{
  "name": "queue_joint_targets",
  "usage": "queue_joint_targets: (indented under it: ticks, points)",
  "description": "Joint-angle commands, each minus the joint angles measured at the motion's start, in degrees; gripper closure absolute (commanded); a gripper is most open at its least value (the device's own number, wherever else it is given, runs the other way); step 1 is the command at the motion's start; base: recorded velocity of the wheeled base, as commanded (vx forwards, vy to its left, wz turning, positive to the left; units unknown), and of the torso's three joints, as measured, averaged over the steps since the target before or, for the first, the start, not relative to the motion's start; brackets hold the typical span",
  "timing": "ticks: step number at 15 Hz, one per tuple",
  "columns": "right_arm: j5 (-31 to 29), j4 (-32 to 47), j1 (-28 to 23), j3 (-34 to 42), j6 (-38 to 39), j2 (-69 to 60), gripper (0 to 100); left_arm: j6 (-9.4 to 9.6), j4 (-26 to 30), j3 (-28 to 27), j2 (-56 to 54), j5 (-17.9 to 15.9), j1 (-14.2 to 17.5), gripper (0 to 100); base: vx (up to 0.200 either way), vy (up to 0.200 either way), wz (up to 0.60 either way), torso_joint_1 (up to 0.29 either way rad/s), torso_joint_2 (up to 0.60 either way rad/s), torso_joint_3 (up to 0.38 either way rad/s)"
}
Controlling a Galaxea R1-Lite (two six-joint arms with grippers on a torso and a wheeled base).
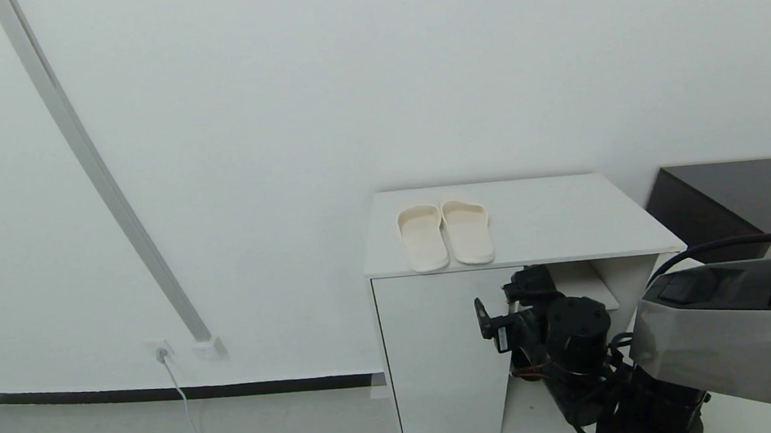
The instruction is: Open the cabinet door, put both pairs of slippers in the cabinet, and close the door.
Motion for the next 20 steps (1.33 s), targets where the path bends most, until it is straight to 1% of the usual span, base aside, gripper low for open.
queue_joint_targets:
  ticks: [1,4,5,7,8,10,11,12,13,15,18,20]
  points:
    - [-0.05,-0.06,-0.04,-0.42,-0.39,0.53,0,0.03,-0.01,0.01,0.07,0.01,0.00,100,0.000,0.000,0.00,0.000,0.00,0.000]
    - [-0.14,0.38,0.05,-0.86,-1.44,-2.54,0,0.03,-0.01,0.01,0.07,0.01,0.00,100,0.000,0.000,0.00,0.000,0.00,0.000]
    - [-0.14,4.78,0.05,-1.30,-1.18,-6.06,0,0.12,-0.01,0.01,0.07,0.01,0.00,100,0.000,0.000,0.00,0.000,0.00,0.000]
    - [-0.14,16.38,0.75,-2.53,1.19,-13.27,0,0.21,-0.01,0.01,0.07,0.01,0.00,100,0.000,0.000,0.00,0.000,0.00,0.000]
    - [-0.14,23.06,1.45,-4.46,2.78,-17.04,0,0.30,-0.01,0.01,0.07,-0.08,0.00,100,0.000,0.000,0.00,0.000,0.00,0.000]
    - [-0.14,38.17,3.03,-10.88,7.08,-23.46,0,0.38,-0.01,0.01,0.07,-0.08,0.00,100,0.000,0.000,0.00,0.000,0.00,0.000]
    - [-0.14,43.01,3.91,-13.60,8.66,-25.22,0,0.38,-0.01,0.01,0.07,-0.08,0.00,100,0.000,0.000,0.00,0.000,0.00,0.000]
    - [-0.32,49.69,5.06,-17.64,10.69,-26.71,0,0.38,-0.01,0.01,0.07,-0.08,0.00,100,0.000,0.000,0.00,0.000,0.00,0.000]
    - [-0.40,52.76,6.02,-20.72,11.83,-26.71,0,0.38,-0.01,0.01,0.07,-0.08,0.00,100,0.000,0.000,0.00,0.000,0.00,0.000]
    - [-0.58,54.17,6.55,-24.50,12.09,-24.43,0,0.38,-0.01,0.01,0.07,-0.08,0.00,100,0.000,0.000,0.00,0.000,0.00,0.000]
    - [-0.58,54.08,7.08,-26.08,12.18,-22.23,0,0.38,-0.01,0.01,0.07,-0.17,0.00,100,0.000,0.000,0.00,0.000,0.00,0.000]
    - [-0.84,54.08,7.43,-25.99,12.27,-21.70,0,0.38,-0.01,0.01,0.07,-0.17,0.00,100,0.200,0.000,0.00,0.002,0.00,0.000]
